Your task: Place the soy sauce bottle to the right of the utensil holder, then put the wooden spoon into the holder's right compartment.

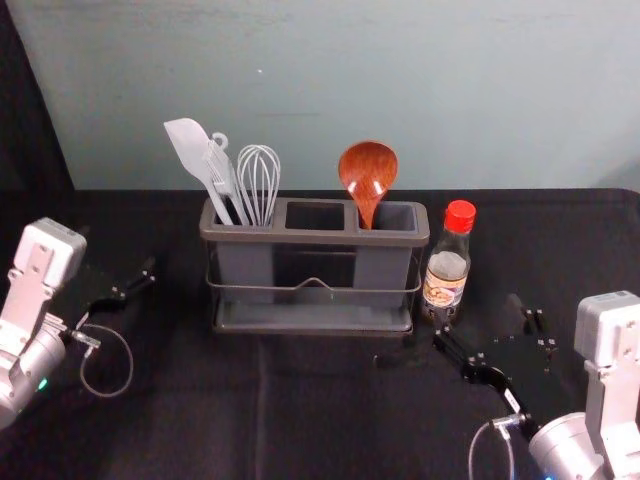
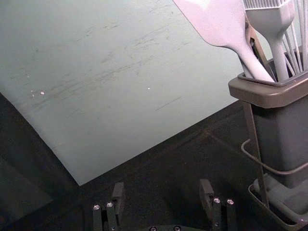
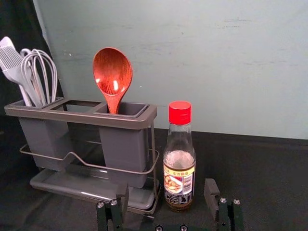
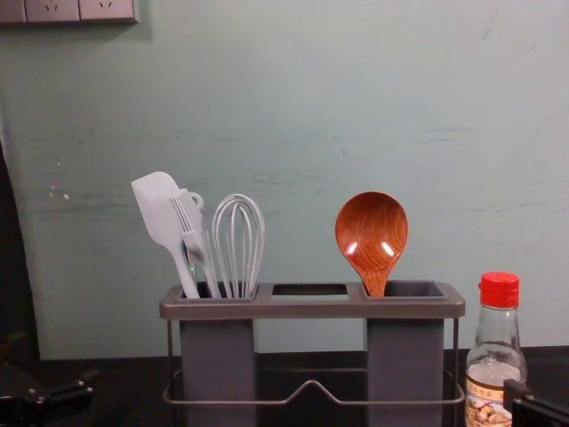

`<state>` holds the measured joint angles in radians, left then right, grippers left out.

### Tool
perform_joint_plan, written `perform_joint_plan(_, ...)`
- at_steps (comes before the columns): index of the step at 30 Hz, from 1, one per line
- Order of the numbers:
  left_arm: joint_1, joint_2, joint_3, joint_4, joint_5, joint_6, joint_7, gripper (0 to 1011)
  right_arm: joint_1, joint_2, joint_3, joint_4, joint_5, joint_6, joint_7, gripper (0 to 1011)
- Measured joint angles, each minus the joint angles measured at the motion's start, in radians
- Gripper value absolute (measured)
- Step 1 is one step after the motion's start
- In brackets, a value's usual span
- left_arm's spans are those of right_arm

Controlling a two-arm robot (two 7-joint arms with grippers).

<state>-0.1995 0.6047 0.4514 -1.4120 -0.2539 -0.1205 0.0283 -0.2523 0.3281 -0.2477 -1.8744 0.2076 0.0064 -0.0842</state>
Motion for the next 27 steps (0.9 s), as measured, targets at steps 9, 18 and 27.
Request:
perform_joint_plan(9,0.0,0.0,0.0,0.0,0.0,0.0,0.0,1011,-0.001,0.0,0.0,-0.001,0.0,-0.001,-0.001,1002)
perform_joint_plan(18,0.0,0.0,0.0,0.0,0.0,0.0,0.0,1012,-0.001,0.0,0.0,-0.001,-0.001,-0.002,-0.002,1003)
perform_joint_plan(27,0.0,0.0,0.0,0.0,0.0,0.0,0.0,1011,-0.001,0.0,0.0,-0.001,-0.001,-0.002,-0.003,1003)
